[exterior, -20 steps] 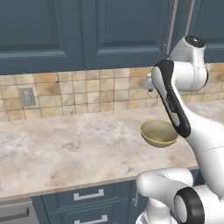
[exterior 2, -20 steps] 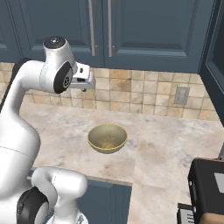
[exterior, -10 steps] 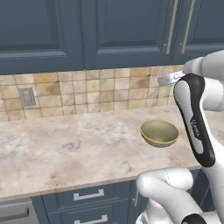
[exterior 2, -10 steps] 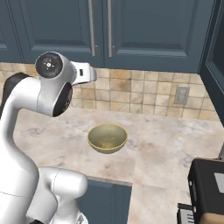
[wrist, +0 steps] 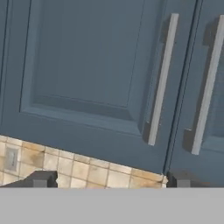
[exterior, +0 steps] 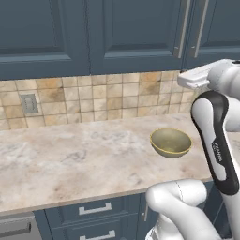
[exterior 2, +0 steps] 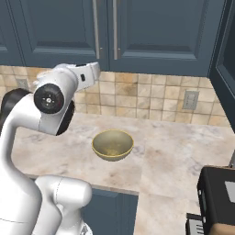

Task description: Open the cabinet. Pick the orange and apple from the cabinet and place them into the bowl. Then close the cabinet.

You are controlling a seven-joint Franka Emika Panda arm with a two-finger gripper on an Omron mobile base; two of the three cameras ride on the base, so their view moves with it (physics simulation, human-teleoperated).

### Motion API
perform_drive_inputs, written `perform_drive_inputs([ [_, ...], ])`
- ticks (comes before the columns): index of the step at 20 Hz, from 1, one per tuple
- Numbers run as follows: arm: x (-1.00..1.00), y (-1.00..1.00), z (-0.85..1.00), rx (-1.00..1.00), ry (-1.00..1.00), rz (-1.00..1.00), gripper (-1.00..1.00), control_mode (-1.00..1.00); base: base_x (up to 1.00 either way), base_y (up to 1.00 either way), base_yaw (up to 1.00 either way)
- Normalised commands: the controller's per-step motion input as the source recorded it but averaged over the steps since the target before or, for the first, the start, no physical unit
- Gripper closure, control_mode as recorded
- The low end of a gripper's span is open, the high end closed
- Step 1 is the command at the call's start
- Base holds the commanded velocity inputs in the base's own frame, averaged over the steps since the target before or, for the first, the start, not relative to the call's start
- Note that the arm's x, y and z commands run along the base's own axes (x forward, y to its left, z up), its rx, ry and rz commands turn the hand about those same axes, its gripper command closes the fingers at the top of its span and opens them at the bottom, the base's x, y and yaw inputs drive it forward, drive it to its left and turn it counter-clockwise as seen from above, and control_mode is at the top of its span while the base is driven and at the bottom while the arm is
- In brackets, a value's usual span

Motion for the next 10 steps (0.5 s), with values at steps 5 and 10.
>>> perform_drive_inputs([
  [5, -0.15, 0.0, 0.2, 0.07, -0.23, 0.0, -1.0, -1.0, 0.0, 0.0, 0.0],
  [10, -0.07, -0.09, 0.11, 0.04, -0.15, 0.0, -1.0, -1.0, 0.0, 0.0, 0.0],
])
